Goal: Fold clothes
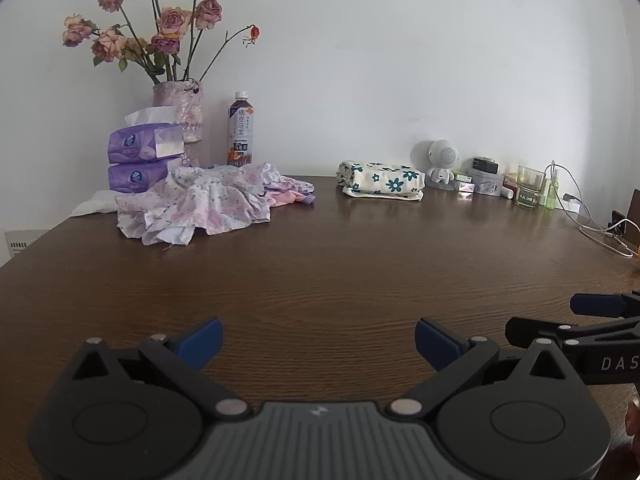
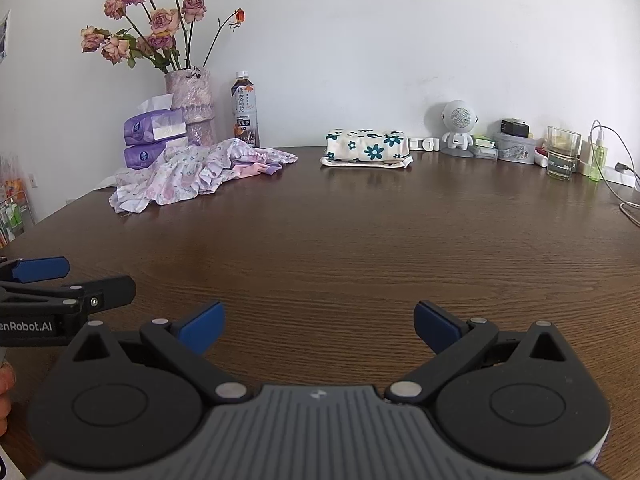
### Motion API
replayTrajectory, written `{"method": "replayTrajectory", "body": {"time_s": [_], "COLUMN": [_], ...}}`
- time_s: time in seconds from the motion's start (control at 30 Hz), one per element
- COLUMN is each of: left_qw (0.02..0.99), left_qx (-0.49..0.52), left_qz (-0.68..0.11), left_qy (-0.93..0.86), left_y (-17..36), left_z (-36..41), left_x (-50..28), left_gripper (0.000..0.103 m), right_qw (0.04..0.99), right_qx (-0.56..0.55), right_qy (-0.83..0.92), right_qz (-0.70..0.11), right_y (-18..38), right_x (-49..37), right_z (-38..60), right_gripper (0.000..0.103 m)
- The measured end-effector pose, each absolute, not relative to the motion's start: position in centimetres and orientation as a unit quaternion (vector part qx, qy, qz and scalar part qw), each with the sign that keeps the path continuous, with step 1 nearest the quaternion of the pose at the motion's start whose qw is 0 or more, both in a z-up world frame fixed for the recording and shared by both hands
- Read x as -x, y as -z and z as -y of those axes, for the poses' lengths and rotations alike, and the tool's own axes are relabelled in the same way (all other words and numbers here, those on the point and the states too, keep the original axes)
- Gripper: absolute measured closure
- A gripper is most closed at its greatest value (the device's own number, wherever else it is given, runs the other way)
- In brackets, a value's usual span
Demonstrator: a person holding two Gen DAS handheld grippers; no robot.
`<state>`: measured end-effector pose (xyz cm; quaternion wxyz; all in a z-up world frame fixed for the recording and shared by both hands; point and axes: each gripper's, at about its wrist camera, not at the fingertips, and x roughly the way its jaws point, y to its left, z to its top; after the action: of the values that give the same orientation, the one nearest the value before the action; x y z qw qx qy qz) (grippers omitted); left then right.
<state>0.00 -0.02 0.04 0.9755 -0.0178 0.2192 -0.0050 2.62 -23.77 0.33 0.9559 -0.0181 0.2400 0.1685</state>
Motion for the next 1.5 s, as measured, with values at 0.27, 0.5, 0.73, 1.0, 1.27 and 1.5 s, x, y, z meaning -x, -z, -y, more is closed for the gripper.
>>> {"method": "replayTrajectory", "body": {"time_s": [0.27,0.5,0.73,1.0,1.27,1.5], "left_qw": [0.976,0.976,0.976,0.977,0.977,0.977], "left_qx": [0.018,0.006,-0.003,-0.006,-0.007,-0.008], "left_qz": [-0.217,-0.22,-0.216,-0.214,-0.213,-0.213], "left_qy": [0.015,0.011,0.015,0.015,0.015,0.016], "left_y": [-0.5,0.1,0.1,0.0,0.0,0.0], "left_z": [0.1,0.5,0.7,0.8,0.9,0.9], "left_x": [0.4,0.0,0.3,0.4,0.5,0.6], "left_gripper": [0.001,0.001,0.001,0.001,0.001,0.001], "right_qw": [0.955,0.954,0.954,0.955,0.955,0.955], "right_qx": [0.013,0.01,0.007,0.007,0.006,0.007], "right_qy": [-0.168,-0.169,-0.167,-0.166,-0.165,-0.164], "right_qz": [-0.242,-0.246,-0.247,-0.247,-0.247,-0.247], "right_y": [-0.4,-0.8,-0.5,-0.5,-0.4,-0.4], "right_x": [-2.4,-2.7,-2.8,-2.8,-2.8,-2.8], "right_z": [23.2,23.9,23.8,23.9,24.1,24.0], "right_gripper": [0.0,0.0,0.0,0.0,0.0,0.0]}}
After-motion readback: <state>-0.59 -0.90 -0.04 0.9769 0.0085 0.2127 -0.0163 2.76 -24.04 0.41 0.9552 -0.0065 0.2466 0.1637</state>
